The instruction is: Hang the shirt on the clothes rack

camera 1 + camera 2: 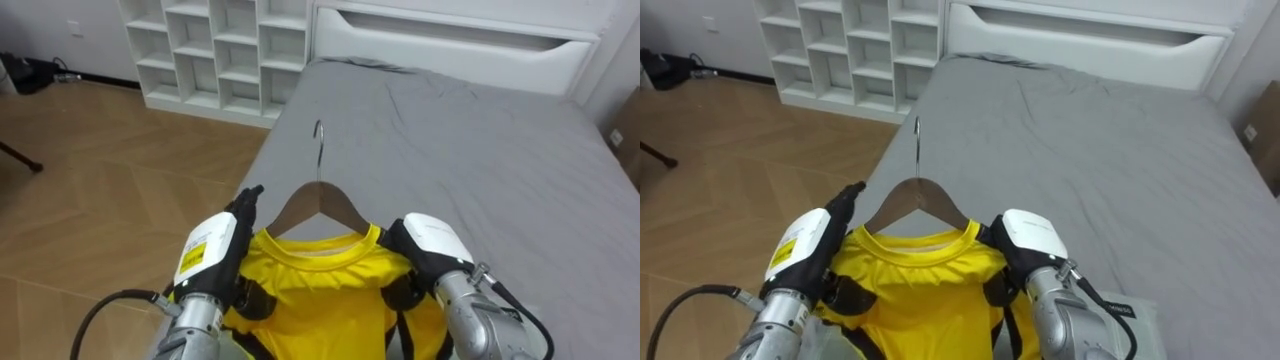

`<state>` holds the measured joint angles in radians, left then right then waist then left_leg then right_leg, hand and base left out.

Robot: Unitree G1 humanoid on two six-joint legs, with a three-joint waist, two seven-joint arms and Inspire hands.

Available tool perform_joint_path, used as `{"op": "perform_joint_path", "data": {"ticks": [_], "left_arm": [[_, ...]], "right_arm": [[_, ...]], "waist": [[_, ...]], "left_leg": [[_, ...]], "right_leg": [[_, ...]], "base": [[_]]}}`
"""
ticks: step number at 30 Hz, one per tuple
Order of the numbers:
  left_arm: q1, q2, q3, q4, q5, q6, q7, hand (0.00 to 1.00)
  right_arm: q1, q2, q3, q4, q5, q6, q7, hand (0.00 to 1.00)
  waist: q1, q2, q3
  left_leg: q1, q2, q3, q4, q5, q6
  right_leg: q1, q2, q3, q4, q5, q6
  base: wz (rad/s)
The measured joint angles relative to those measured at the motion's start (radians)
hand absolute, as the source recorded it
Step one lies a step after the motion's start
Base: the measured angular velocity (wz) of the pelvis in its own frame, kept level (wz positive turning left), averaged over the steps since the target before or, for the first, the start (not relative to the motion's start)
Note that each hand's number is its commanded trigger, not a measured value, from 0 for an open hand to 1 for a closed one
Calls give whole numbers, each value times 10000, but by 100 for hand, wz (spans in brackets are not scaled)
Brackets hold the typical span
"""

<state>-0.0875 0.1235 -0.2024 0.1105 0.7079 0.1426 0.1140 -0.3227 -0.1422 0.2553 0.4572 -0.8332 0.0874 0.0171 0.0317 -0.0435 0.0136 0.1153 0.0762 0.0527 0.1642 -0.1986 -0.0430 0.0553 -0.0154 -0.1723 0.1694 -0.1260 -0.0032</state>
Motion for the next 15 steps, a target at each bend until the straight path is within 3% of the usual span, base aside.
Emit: {"op": "perform_joint_path", "data": {"ticks": [15], "left_arm": [[3, 50, 1, 76, 9, 4, -123, 0]], "right_arm": [[3, -23, -2, 0, -1, 0, 191, 100]], "waist": [[0, 196, 7]], "left_leg": [[4, -2, -4, 1, 0, 0]], "right_leg": [[0, 1, 15, -1, 0, 0]], "base": [[0]]}}
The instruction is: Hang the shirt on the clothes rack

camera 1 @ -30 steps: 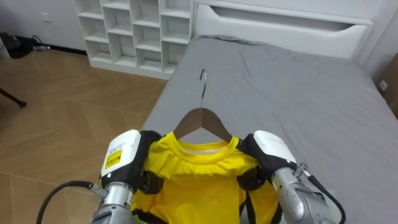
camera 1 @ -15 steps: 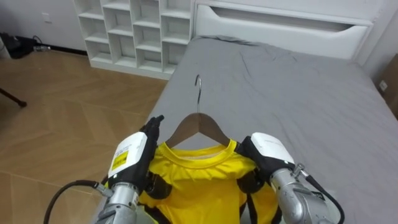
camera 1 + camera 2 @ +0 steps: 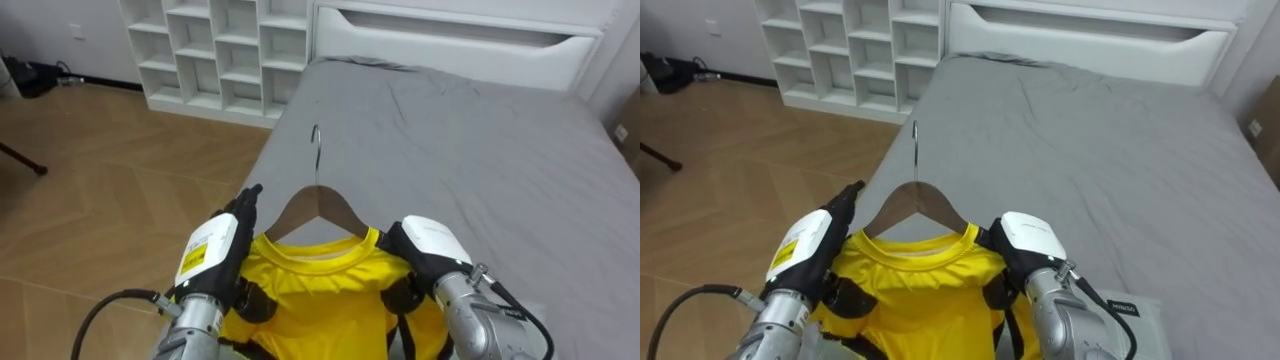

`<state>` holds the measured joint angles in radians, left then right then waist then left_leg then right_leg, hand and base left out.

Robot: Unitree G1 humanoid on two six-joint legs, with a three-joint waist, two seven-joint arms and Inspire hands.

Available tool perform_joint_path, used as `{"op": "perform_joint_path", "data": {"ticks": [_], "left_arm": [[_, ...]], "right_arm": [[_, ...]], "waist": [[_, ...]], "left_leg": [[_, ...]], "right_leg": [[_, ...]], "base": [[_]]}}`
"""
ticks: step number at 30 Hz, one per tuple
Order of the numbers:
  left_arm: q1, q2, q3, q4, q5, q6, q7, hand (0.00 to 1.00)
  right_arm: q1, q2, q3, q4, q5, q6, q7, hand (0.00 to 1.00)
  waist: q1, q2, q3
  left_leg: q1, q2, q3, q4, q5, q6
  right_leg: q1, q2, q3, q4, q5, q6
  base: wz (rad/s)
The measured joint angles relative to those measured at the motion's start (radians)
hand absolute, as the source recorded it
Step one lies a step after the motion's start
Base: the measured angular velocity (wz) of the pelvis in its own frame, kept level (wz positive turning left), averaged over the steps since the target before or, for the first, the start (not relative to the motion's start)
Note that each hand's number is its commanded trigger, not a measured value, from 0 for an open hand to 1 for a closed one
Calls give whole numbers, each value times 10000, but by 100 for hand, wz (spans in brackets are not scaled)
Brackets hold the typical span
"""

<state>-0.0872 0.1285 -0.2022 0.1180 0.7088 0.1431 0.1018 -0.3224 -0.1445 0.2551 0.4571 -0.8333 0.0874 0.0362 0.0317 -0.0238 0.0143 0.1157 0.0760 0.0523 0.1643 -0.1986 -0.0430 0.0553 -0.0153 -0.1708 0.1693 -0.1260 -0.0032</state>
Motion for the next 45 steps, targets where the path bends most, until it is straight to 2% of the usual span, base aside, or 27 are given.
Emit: {"op": "perform_joint_path", "data": {"ticks": [3, 15, 17, 20, 23, 26, 28, 30, 31, 36, 38, 40, 45], "left_arm": [[10, 27, 33, 0, 0, 0, -1, 0], [265, 146, 60, 0, -513, -3, -149, 0], [286, 229, 114, 0, -516, -7, -302, 0], [348, 502, 311, -2, -518, -14, -596, 0], [518, 621, 844, -1, -613, -22, -943, 0], [838, 892, 901, -2, -1299, -22, -1159, 0], [1287, 993, 947, -2, -1768, -22, -1321, 0], [1619, 1235, 1030, 1, -2257, -20, -1499, 0], [1823, 1317, 1235, 4, -2448, -19, -1610, 0], [2248, 1304, 2470, 85, -2703, -24, -1659, 0], [2329, 1308, 2783, 414, -2863, -58, -1658, 0], [2348, 1331, 3066, 1279, -2864, -161, -1658, 0], [2775, 1280, 3568, 2195, -2877, -217, -1659, 0]], "right_arm": [[6, -74, -36, -3, 4, -7, 0, 100], [323, -304, -634, -3, -22, -72, -341, 100], [324, -348, -839, -3, 22, -121, -344, 100], [346, -605, -1138, -7, 11, -227, -356, 100], [449, -742, -1709, -65, 38, -243, -362, 100], [657, -1056, -1887, -218, 242, -242, -365, 100], [952, -1201, -1990, -305, 562, -264, -401, 100], [1143, -1354, -1995, -322, 585, -274, -405, 100], [1265, -1407, -2049, -324, 569, -274, -405, 100], [1505, -1427, -2785, -334, 594, -305, -611, 100], [1510, -1540, -2827, -333, 809, -299, -829, 100], [1521, -1745, -2839, -322, 1076, -299, -994, 100], [1870, -1826, -3277, -322, 1079, -258, -1107, 100]], "waist": [[-7, 56, -15], [-41, 25, -17], [-38, 7, -16], [-63, -46, -20], [-70, -101, -56], [-91, -66, -105], [-132, -10, -182], [-240, 23, -189], [-259, 47, -185], [-265, 120, -157], [-242, 170, -151], [-155, 230, -128], [13, 219, -137]], "left_leg": [[4, 1, -4, 6, 0, 0], [23, 1, 10, 15, 0, 0], [22, 0, 23, 15, 0, 0], [-13, -7, 34, 22, 0, 0], [-19, -14, 72, 35, 0, -1], [-8, -13, 71, 35, 0, -1], [43, -4, 70, 32, 0, -1], [79, -1, 17, 29, 0, -1], [132, 7, 19, 21, 0, -1], [168, -8, 112, 0, 0, -1], [170, -16, 149, -4, -1, -1], [169, -19, 184, 0, -1, -1], [161, -16, 229, 19, -1, -1]], "right_leg": [[2, -3, -3, 3, 0, 0], [1, -6, 6, 18, -1, 1], [-14, -2, 24, 18, -2, 1], [-46, -6, 35, 11, -9, 6], [-46, -19, 47, 0, -50, 8], [-39, -18, 59, 14, -50, 8], [4, -5, 62, 24, -48, 8], [58, -2, 32, 24, -48, 7], [110, 2, 31, 16, -48, 8], [124, -17, 45, 24, -50, 10], [134, -20, 71, 30, -53, 14], [102, -18, 97, 33, -62, 13], [-49, -20, 170, 231, -139, -18]], "base": [[0], [0], [0], [0], [0], [0], [0], [4], [0], [-2], [-5], [-4], [-3]]}}
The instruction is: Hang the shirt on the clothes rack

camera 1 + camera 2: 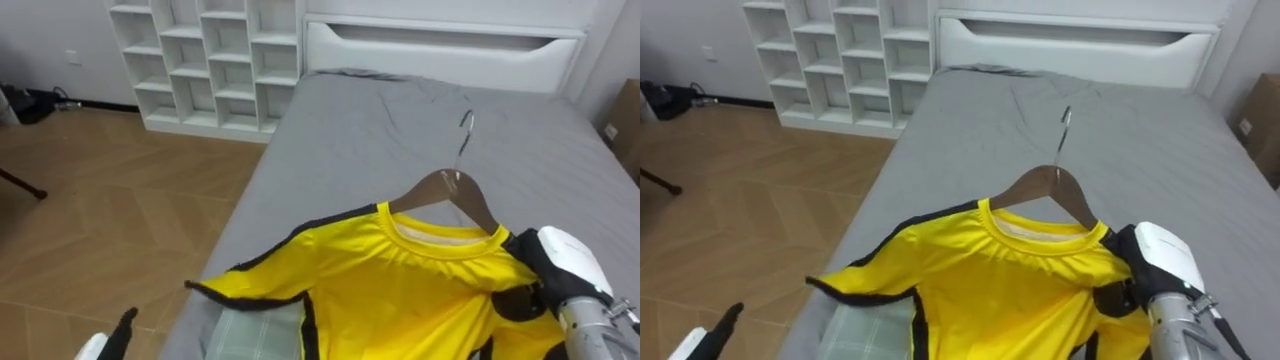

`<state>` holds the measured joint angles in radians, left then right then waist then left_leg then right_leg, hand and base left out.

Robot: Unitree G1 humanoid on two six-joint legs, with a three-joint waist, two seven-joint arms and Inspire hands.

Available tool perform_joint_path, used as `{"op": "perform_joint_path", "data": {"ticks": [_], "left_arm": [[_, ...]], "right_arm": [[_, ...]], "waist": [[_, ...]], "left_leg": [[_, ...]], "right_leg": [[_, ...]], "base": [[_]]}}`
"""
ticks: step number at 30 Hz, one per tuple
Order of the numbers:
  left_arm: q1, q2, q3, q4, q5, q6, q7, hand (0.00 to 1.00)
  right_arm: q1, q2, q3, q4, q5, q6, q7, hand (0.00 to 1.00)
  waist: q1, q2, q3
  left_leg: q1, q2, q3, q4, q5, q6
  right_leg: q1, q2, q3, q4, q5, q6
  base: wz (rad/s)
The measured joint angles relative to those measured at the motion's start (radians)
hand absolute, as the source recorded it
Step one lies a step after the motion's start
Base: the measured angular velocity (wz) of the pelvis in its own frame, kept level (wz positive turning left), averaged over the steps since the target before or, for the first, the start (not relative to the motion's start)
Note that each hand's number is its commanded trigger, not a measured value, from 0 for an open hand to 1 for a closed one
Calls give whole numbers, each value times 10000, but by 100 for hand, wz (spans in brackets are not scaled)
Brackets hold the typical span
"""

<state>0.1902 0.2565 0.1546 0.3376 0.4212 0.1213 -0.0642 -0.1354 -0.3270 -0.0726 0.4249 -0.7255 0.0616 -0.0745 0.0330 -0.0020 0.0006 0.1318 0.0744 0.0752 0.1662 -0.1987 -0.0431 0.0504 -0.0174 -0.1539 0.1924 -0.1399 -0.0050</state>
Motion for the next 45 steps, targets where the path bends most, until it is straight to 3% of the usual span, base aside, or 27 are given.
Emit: {"op": "perform_joint_path", "data": {"ticks": [5, 7, 13, 16, 21, 26, 29, 38, 40, 45], "left_arm": [[95, -47, 231, 1455, -393, -56, 0, 0], [241, -188, 343, 2254, -1069, -63, 0, 0], [645, -188, 550, 5006, -2947, -103, -75, 0], [801, -188, 646, 6308, -3085, -74, -97, 0], [1153, -193, 761, 7463, -3087, -52, -111, 0], [1209, -261, 751, 7867, -3088, 15, -140, 0], [1148, -383, 732, 7839, -3087, 20, -140, 0], [958, -437, 458, 7749, -3099, 20, -77, 0], [921, -430, 349, 7733, -3080, 2, -76, 0], [965, -442, 366, 7765, -2987, 10, -77, 0]], "right_arm": [[21, -53, -38, -8, 31, 18, -1, 100], [27, -52, -60, -11, 67, 98, 0, 100], [97, -50, -155, -559, -220, 382, 14, 100], [101, -50, -310, -1025, -360, 403, 15, 100], [104, -47, -482, -1388, -369, 411, 11, 100], [411, 2, -481, -1853, -671, 409, 16, 100], [411, 15, -542, -1874, -666, 420, 15, 100], [592, 44, -515, -2933, -688, 599, -295, 100], [977, 51, -465, -3535, -571, 588, -438, 100], [2054, 52, -534, -4399, -252, 360, -542, 100]], "waist": [[35, -28, -18], [35, -38, -18], [23, -65, -39], [1, -98, -36], [49, -232, -48], [63, -282, -3], [37, -241, 29], [15, -329, -19], [62, -391, -55], [-17, -461, -35]], "left_leg": [[-28, -6, 108, -8, 0, 0], [-11, -10, 163, -13, 0, 0], [-8, 3, 310, -23, -1, -2], [-37, -1, 355, -35, -2, -2], [53, -9, 388, -42, -2, -3], [118, -10, 438, -48, -8, 0], [102, 22, 434, -150, -217, 3], [-96, 2, 497, -71, -218, 18], [-117, 2, 560, 33, -211, 26], [142, 11, 754, -34, -211, 24]], "right_leg": [[-168, -9, 118, 164, -60, 3], [-177, -3, 173, 173, -68, 11], [-236, 33, 313, 144, -88, 6], [-332, 37, 393, 191, -89, 7], [-298, 24, 430, 287, -117, 27], [-217, 23, 471, 316, -136, 37], [-376, 46, 445, 529, -245, 48], [-577, 12, 455, 605, -240, 50], [-570, 14, 532, 571, -243, 55], [-444, 35, 686, 608, -251, 70]], "base": [[-7], [-8], [-8], [-9], [0], [0], [4], [-2], [-10], [-13]]}}
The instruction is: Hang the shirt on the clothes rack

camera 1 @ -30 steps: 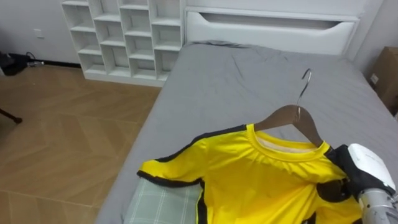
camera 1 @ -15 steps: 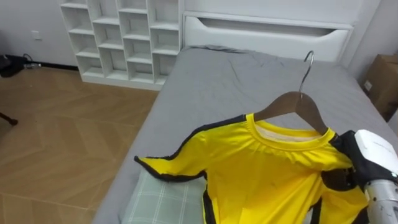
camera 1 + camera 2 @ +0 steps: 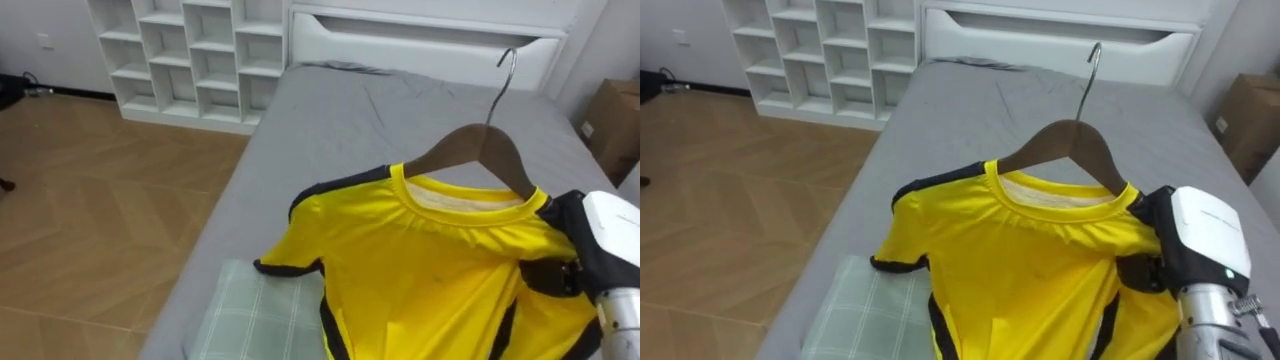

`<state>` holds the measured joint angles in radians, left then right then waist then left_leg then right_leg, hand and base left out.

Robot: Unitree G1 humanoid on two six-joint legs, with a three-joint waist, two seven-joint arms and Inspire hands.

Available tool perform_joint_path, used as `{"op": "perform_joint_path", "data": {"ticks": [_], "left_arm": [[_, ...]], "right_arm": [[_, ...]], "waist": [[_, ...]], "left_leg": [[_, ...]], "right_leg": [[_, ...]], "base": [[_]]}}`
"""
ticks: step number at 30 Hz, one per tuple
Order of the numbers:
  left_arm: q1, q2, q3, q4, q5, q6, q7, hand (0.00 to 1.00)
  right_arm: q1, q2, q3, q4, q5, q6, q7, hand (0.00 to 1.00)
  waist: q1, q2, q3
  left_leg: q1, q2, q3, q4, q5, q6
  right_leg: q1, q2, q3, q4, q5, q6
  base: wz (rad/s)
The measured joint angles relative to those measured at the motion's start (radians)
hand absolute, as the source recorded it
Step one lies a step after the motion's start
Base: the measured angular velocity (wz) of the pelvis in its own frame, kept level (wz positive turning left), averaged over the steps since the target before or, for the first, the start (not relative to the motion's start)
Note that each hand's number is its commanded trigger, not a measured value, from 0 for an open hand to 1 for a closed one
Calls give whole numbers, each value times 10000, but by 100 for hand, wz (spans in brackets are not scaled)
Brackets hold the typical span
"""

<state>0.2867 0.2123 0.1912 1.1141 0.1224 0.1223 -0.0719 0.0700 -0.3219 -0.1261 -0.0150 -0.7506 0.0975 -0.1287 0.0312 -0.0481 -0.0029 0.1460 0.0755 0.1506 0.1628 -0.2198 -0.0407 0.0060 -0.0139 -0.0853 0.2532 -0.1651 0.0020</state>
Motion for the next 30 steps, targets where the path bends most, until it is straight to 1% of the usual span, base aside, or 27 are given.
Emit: {"op": "perform_joint_path", "data": {"ticks": [1, 3, 4, 5, 7, 8, 9, 11, 12, 13, 14, 15, 16, 17, 18, 19, 20, 21, 22, 23, 24, 25, 26, 27, 28, 29, 30], "left_arm": [[0, 11, 8, 40, 32, -5, -1, 0], [-1, 13, -38, 22, 306, 8, -25, 0], [17, 1, -109, 25, 447, 13, -57, 0], [13, -6, -117, 31, 485, 12, -60, 0], [-26, 34, -106, 48, 593, -6, -61, 0], [-30, 49, -103, 49, 659, -13, -61, 0], [-48, 69, -109, 45, 696, -13, -60, 0], [-68, 99, -113, 49, 687, -1, -58, 0], [-141, 119, -85, 46, 693, 8, -55, 0], [-230, 116, -87, 45, 683, 8, -27, 0], [-248, 111, -87, 46, 680, 9, -3, 0], [-331, 118, -83, 43, 676, 11, 0, 0], [-413, 135, -102, 43, 646, 12, 7, 0], [-465, 129, -104, 43, 643, 12, 17, 0], [-567, 136, -93, 47, 636, 8, 26, 0], [-707, 227, -112, 40, 540, 12, 35, 0], [-816, 260, -144, 54, 488, 40, 40, 0], [-971, 332, -421, 27, 450, 83, 43, 0], [-1068, 357, -676, 6, 404, 138, 44, 0], [-1145, 361, -766, -32, 373, 221, 45, 0], [-1072, 404, -760, -40, 262, 346, 47, 0], [-1115, 514, -738, -37, 228, 467, 125, 0], [-1137, 498, -723, -35, 230, 503, 194, 0], [-1085, 430, -733, -21, 263, 560, 249, 0], [-1025, 413, -730, 54, 267, 631, 263, 0], [-1008, 429, -725, 72, 273, 668, 265, 0], [-1024, 381, -732, 65, 442, 682, 268, 0]], "right_arm": [[146, 4, -8, -13, 8, -1, 11, 100], [258, 40, -79, -11, -54, -15, 20, 100], [264, 40, -146, -11, -40, -93, 20, 100], [264, 39, -205, -11, -20, -168, 17, 100], [308, 49, -427, 9, 145, -364, 14, 100], [315, 49, -473, 9, 149, -401, 8, 100], [345, 43, -562, 9, 141, -444, 3, 100], [472, 44, -566, -13, 149, -444, 3, 100], [602, 43, -592, -24, 123, -434, 5, 100], [683, 45, -600, -25, 86, -416, 5, 100], [695, 47, -592, -25, 51, -412, 8, 100], [686, 47, -554, -28, 36, -413, 8, 100], [683, 48, -521, -41, -3, -401, 9, 100], [671, 50, -520, -58, -67, -394, 8, 100], [657, 64, -522, -146, -222, -332, 8, 100], [609, 131, -519, -282, -313, -291, 10, 100], [621, 155, -531, -338, -358, -267, 7, 100], [716, 129, -534, -350, -377, -33, 9, 100], [703, 132, -473, -343, -371, 242, 5, 100], [656, 133, -386, -339, -371, 302, 4, 100], [572, 149, -99, -340, -373, 279, -44, 100], [498, 167, 164, -340, -366, 226, -49, 100], [485, 154, 243, -339, -366, 224, -49, 100], [464, 157, 405, -340, -365, 227, -47, 100], [392, 206, 612, -319, -286, 257, -42, 100], [377, 258, 699, -314, -216, 261, -30, 100], [303, 280, 730, -314, -40, 262, 22, 100]], "waist": [[-3, -38, 26], [-167, -92, 59], [-193, -107, 57], [-218, -106, 60], [-517, -145, 65], [-589, -158, 71], [-696, -191, 82], [-850, -239, 44], [-955, -295, 49], [-1033, -308, 32], [-1029, -305, 34], [-972, -284, 41], [-934, -288, 37], [-889, -275, 41], [-765, -225, 25], [-605, -148, 87], [-644, -24, 171], [-700, -33, 156], [-518, -42, 154], [-446, -41, 141], [-389, -130, 80], [-398, -320, 151], [-392, -250, 187], [-256, -79, 146], [-246, 42, 191], [-257, -26, 212], [-367, -54, 229]], "left_leg": [[37, -7, 110, -9, -1, 0], [31, -22, 236, -8, -5, 2], [19, -31, 466, -2, -23, 28], [-6, -29, 553, 6, -34, 42], [-111, -37, 729, 15, -39, 48], [-138, -40, 777, 15, -39, 48], [-127, -37, 1007, 20, -39, 48], [-115, 7, 1394, 22, -42, 50], [-99, 40, 1743, 44, -52, 44], [-54, 84, 2275, 36, -93, 47], [-11, 121, 2586, 37, -125, 40], [83, 190, 3110, 42, -205, 9], [178, 213, 3711, 43, -216, 7], [228, 225, 4032, 42, -216, 7], [237, 275, 4755, 34, -217, 11], [212, 489, 5539, -6, -297, 60], [244, 579, 5820, 41, -432, -16], [509, 538, 6361, 39, -643, -96], [804, 464, 6838, 145, -824, -180], [903, 470, 7077, 308, -925, -235], [957, 520, 7398, 727, -1115, -334], [998, 603, 7321, 1204, -1130, -349], [944, 712, 7175, 1396, -1129, -346], [825, 838, 6714, 1593, -1103, -305], [583, 1076, 6260, 2040, -1072, -251], [371, 1136, 5984, 2225, -1072, -138], [-188, 1005, 5184, 1780, -1021, -92]], "right_leg": [[-3, -8, 47, 5, -2, 5], [-59, -9, 162, 4, -3, 6], [-171, 3, 323, 7, -7, 13], [-229, 6, 359, 6, -8, 15], [-501, 20, 517, 148, 3, 20], [-575, 27, 565, 194, 4, 20], [-756, 62, 741, 212, 12, 16], [-930, 151, 984, 220, 93, -8], [-1019, 226, 1162, 207, 167, -20], [-1144, 341, 1442, 217, 269, -23], [-1202, 404, 1555, 210, 338, -29], [-1346, 518, 1514, 183, 520, -98], [-1478, 544, 1123, 121, 754, -189], [-1523, 522, 717, 5, 923, -269], [-1530, 490, -452, -361, 1409, -541], [-1530, 401, -1969, -616, 1709, -869], [-1603, 295, -2699, -214, 1383, -907], [-1559, -332, -3620, 1276, 256, -777], [-1396, -1048, -3743, 2501, -560, -503], [-1284, -1369, -3749, 2800, -790, -338], [-1128, -1762, -3619, 2802, -1046, 44], [-1121, -1655, -3534, 2519, -1155, 75], [-1095, -1506, -3444, 2358, -1032, 18], [-990, -1111, -3163, 1897, -768, -89], [-755, -768, -2871, 1306, -397, -167], [-700, -730, -2696, 1088, -258, -181], [-696, -726, -2427, 789, -52, -130]], "base": [[-18], [-21], [-31], [-36], [-24], [-31], [-45], [-55], [-62], [-72], [-102], [-132], [-143], [-159], [-170], [-156], [-110], [-79], [-88], [-110], [-98], [-85], [-78], [-79], [-72], [-33], [-12]]}}
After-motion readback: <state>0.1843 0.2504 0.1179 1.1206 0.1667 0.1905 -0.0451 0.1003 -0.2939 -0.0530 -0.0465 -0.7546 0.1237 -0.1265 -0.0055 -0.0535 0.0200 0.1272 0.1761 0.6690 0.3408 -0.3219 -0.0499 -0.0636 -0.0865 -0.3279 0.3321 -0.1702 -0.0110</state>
